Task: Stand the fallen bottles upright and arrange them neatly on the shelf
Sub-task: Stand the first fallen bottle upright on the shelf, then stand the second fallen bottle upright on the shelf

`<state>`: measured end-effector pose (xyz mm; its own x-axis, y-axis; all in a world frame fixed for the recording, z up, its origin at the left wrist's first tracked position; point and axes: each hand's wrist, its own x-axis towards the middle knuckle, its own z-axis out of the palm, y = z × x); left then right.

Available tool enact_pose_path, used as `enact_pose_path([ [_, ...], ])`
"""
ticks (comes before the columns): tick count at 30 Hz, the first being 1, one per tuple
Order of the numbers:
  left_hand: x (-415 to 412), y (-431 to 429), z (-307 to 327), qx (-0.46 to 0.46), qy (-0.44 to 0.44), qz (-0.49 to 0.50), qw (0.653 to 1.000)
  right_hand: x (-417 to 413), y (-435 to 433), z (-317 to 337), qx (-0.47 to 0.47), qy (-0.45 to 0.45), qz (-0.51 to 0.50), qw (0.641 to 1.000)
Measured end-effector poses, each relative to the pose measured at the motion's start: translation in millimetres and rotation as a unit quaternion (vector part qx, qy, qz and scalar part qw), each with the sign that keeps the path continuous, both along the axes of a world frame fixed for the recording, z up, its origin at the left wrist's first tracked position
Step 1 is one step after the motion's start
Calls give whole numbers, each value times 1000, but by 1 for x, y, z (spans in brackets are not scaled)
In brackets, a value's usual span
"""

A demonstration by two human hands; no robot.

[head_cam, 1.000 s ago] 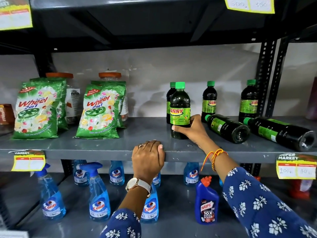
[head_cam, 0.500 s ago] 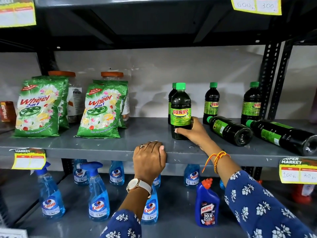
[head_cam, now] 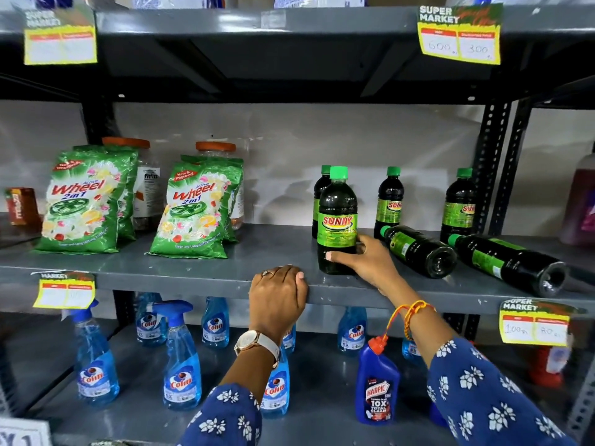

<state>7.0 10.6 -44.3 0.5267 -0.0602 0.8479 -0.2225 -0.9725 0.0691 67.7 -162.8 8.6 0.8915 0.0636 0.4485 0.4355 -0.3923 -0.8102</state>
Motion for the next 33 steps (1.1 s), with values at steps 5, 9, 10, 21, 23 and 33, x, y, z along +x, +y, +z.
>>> enact_pose_path([
  [5,-5,-2,2,-6,16,10,1000,-22,-4,-4,-10,-23,8,1000],
  [9,-6,-3,3,-8,27,16,999,-28,-6,-5,-13,-33,18,999],
  [10,-7,-3,3,-9,31,17,999,-28,-6,-6,-16,-34,19,999],
  [21,-8,-5,2,-27,35,12,999,-31,-5,-6,-26,-30,5,999],
  [23,-9,-4,1,-29,41,10,999,-31,-4,-6,-25,-31,3,999],
  [33,-16,-27,-12,-107,-110,-78,985,-40,-50,17,80,-111,-148,980],
])
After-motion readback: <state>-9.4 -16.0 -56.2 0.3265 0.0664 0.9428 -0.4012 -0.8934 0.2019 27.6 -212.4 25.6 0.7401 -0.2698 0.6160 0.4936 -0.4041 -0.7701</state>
